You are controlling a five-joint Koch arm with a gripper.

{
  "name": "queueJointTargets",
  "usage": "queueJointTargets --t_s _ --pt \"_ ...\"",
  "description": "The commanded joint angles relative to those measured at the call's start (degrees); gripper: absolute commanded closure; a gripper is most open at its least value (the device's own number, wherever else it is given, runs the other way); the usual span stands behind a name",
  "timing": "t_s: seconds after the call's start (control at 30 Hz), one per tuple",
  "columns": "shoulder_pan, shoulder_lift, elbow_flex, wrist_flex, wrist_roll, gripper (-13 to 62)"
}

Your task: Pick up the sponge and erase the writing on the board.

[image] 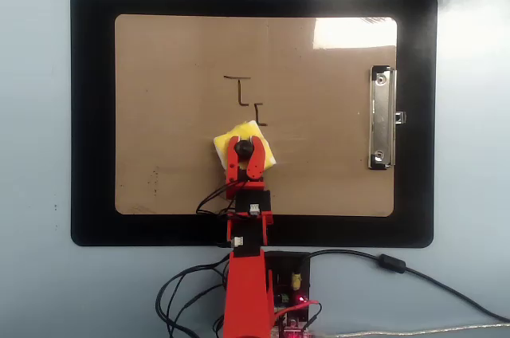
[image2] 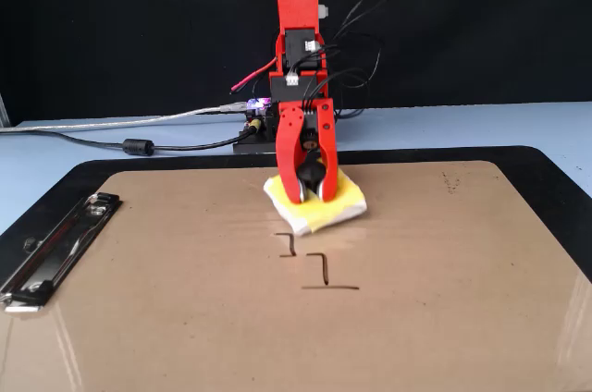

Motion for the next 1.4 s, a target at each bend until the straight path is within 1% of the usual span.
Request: queueJointTargets --t_s 0.0,0.07,0.17,0.23,0.3,0.37,0.47,0.53,0.6,0.63,0.7,0.8,0.87,0.93,0.97,1.07,1.13,1.2,1.27,1.37 --pt "1.1 0.4 -0.8 0.6 -1.9 57.4" --pt "1.5 -4.0 -6.1 -0.4 -1.7 57.4" --pt "2.9 -21.4 -21.4 -1.8 -1.6 57.4" --pt "3.7 -25.8 -27.0 -3.0 -1.4 57.4" --pt "4.7 -23.4 -22.8 -3.2 -0.6 57.4" --pt "6.0 -13.4 -12.8 -3.2 0.7 57.4" --pt "9.8 5.9 3.7 -2.9 3.2 57.4" --pt "12.8 15.4 11.0 -2.6 4.8 57.4" --pt "13.7 19.7 14.6 -2.8 5.4 57.4" --pt "13.6 18.8 14.4 -2.9 5.4 57.4" --pt "13.7 13.1 10.6 -3.3 4.8 57.4" --pt "13.0 0.4 0.8 -3.4 4.7 57.4" --pt "11.7 -2.9 -1.3 -3.4 4.7 57.4" --pt "10.2 -0.5 1.1 -3.3 4.7 57.4" --pt "9.9 2.5 4.0 -3.4 4.7 57.4" --pt "9.4 17.2 14.5 -3.2 4.8 57.4" --pt "9.1 20.8 16.6 -3.3 4.8 57.4" --pt "7.7 19.2 16.3 -3.5 4.8 57.4" --pt "6.1 14.4 12.0 -4.2 4.7 57.4" --pt "5.3 3.4 6.1 -9.2 4.0 57.4"
